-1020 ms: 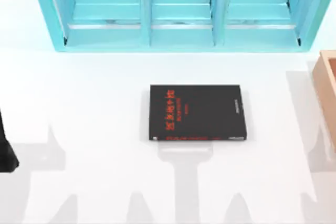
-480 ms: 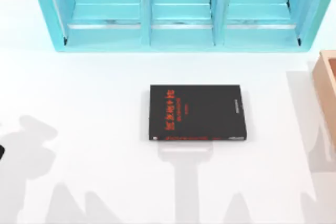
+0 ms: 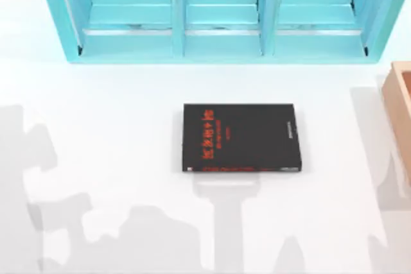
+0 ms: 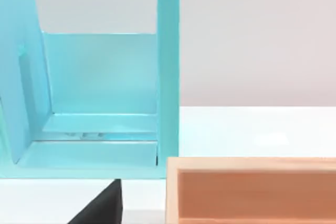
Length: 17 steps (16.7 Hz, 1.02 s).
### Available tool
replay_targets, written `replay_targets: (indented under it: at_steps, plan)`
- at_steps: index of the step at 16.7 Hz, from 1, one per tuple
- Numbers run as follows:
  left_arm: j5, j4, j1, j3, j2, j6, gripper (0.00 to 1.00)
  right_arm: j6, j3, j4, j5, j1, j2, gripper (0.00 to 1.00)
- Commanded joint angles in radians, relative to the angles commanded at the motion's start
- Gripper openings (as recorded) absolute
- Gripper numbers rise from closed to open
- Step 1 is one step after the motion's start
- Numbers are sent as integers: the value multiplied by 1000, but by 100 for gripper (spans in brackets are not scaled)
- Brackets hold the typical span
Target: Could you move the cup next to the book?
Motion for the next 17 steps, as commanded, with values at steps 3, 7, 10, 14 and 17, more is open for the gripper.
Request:
replay_targets:
  at_steps: [3,7,10,14,17]
  plan:
    - [-8,-133,41,175,210,246,100,0,0,0,0,0,0,100]
    - [-31,-235,83,386,399,511,100,0,0,0,0,0,0,100]
    - [-47,-265,101,486,466,617,100,0,0,0,0,0,0,100]
    - [-50,-269,105,504,477,635,100,0,0,0,0,0,0,100]
    - [-49,-264,100,499,475,634,100,0,0,0,0,0,0,100]
